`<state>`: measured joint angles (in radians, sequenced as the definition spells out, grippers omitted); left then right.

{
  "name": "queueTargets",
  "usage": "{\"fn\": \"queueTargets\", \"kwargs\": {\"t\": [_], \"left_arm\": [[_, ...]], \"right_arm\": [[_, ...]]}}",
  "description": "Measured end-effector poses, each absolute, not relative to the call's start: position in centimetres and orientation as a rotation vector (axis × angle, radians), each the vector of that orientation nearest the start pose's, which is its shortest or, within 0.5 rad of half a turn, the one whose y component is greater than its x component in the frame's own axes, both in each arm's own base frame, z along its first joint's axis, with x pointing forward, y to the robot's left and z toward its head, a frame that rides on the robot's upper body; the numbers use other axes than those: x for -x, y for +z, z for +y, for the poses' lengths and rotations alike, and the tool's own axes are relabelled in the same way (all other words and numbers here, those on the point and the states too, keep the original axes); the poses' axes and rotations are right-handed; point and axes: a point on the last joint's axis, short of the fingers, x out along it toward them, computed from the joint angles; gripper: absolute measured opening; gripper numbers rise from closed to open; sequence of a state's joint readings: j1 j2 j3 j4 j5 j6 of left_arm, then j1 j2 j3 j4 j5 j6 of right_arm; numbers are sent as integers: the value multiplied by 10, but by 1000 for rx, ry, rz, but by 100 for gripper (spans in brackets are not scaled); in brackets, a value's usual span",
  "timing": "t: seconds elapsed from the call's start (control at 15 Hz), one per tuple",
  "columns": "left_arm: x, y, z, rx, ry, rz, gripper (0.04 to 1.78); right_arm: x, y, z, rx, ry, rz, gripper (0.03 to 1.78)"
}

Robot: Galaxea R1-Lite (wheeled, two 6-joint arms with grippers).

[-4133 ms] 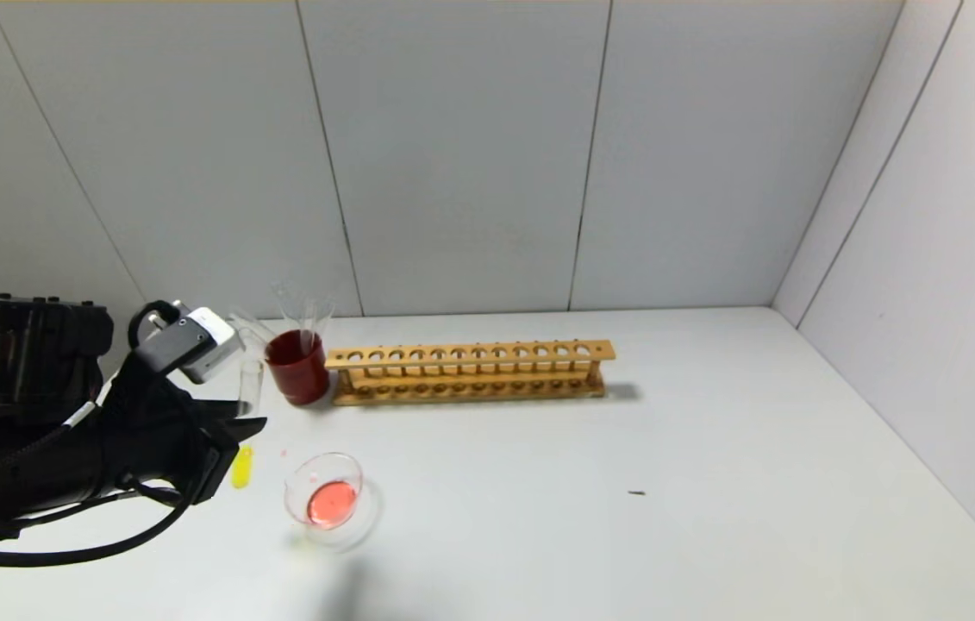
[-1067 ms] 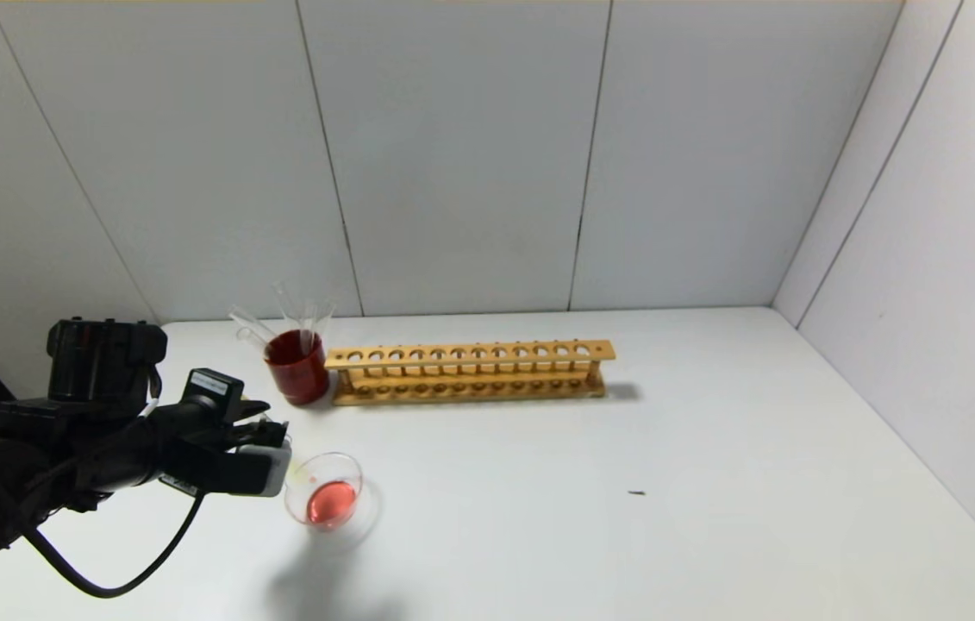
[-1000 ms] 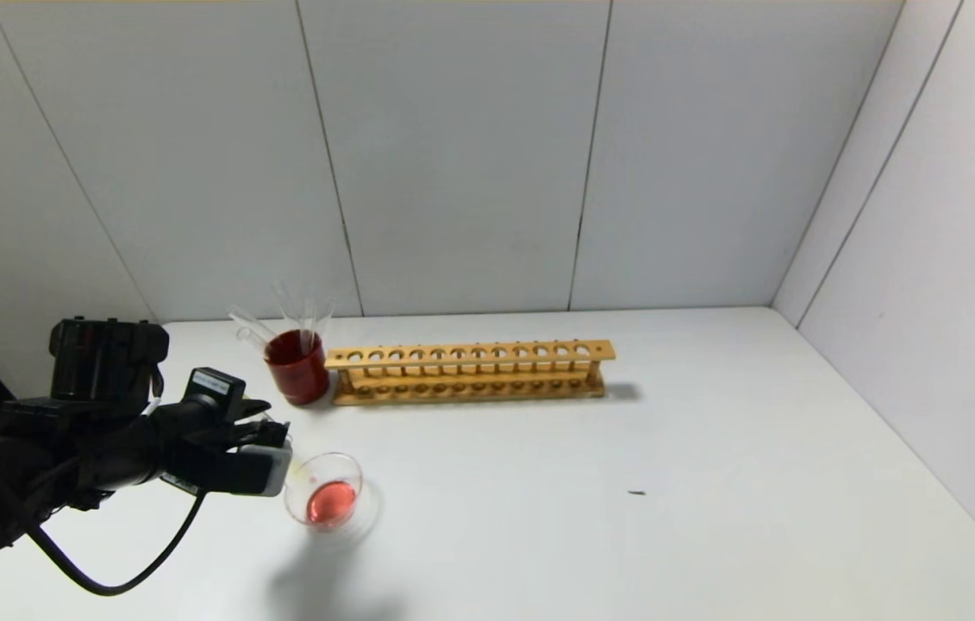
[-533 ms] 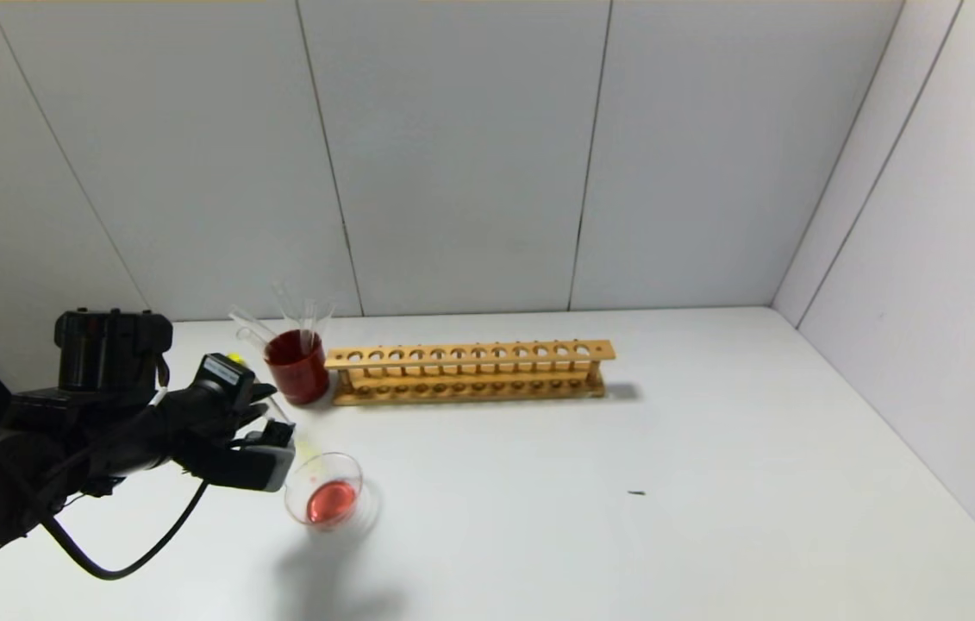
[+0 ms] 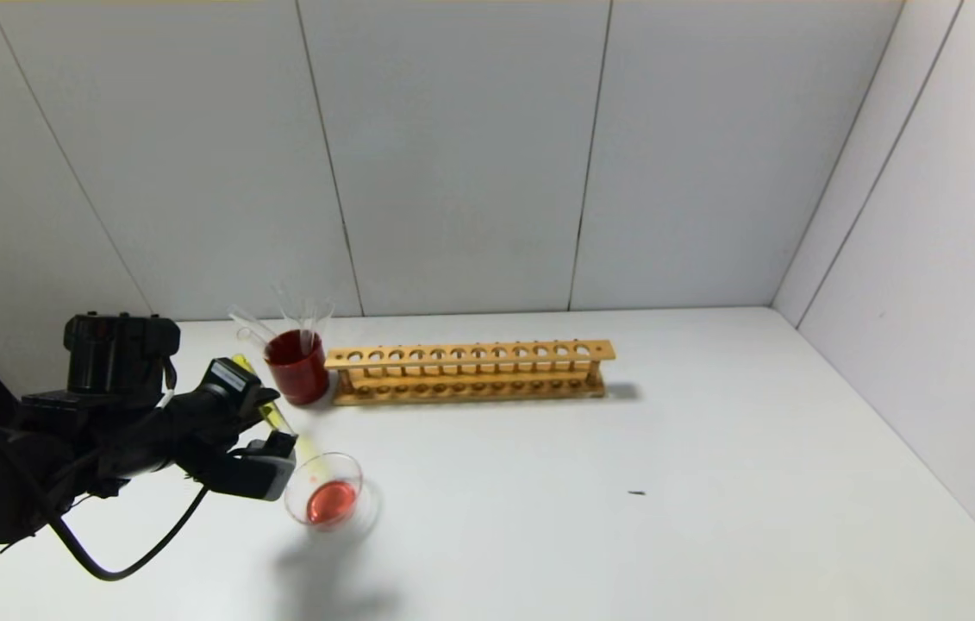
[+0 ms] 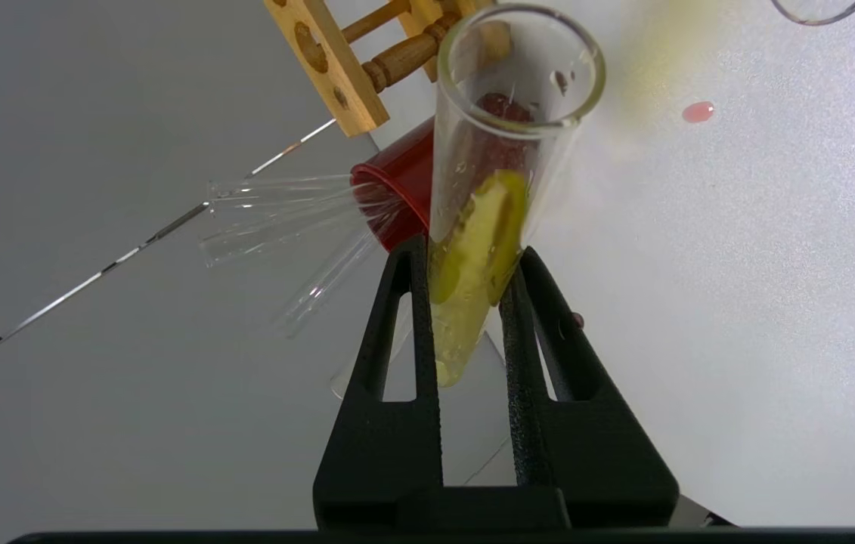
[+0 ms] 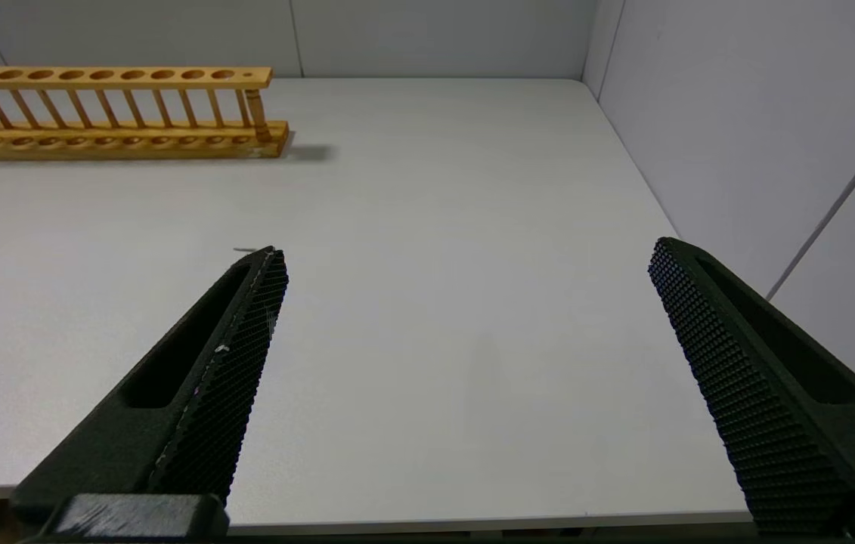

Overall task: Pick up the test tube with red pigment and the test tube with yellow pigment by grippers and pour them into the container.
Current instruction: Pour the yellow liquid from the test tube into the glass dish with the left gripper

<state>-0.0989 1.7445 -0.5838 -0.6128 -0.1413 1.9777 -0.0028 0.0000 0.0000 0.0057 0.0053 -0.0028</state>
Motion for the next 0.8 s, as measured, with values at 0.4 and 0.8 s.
{"fn": "queueTargets", "kwargs": {"t": [0.4, 0.8], "left_arm": [[-282, 114, -31, -1974, -688, 95, 30], [-284, 110, -32, -1999, -708, 94, 30]], "right_arm": [[23, 75, 0, 3, 3, 6, 175], [23, 75, 0, 3, 3, 6, 175]]}}
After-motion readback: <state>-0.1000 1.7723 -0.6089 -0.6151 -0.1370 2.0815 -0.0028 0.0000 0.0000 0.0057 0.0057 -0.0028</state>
